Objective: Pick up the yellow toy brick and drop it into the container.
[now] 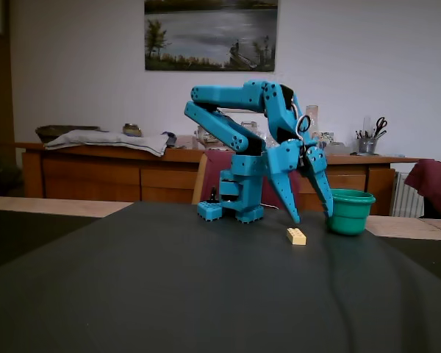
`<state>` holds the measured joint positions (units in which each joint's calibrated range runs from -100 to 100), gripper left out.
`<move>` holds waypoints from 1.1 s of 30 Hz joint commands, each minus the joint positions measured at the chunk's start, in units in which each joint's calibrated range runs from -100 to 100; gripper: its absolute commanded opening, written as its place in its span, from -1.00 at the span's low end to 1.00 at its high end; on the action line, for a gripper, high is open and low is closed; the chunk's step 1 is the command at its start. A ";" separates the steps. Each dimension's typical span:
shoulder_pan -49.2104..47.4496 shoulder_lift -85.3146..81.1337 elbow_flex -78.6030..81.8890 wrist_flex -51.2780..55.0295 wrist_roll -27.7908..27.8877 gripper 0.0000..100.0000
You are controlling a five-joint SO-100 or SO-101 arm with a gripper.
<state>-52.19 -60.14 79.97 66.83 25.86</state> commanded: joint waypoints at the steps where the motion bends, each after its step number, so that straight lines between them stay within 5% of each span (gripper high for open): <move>1: 0.78 -0.15 0.53 -1.92 1.01 -0.56; 8: 10.76 -0.15 1.34 -6.19 6.34 -0.56; 30: 10.60 -1.08 7.30 -4.14 8.80 -0.56; 33: 10.60 -1.08 7.30 -4.32 8.80 -0.75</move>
<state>-41.28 -60.65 87.40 62.34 34.37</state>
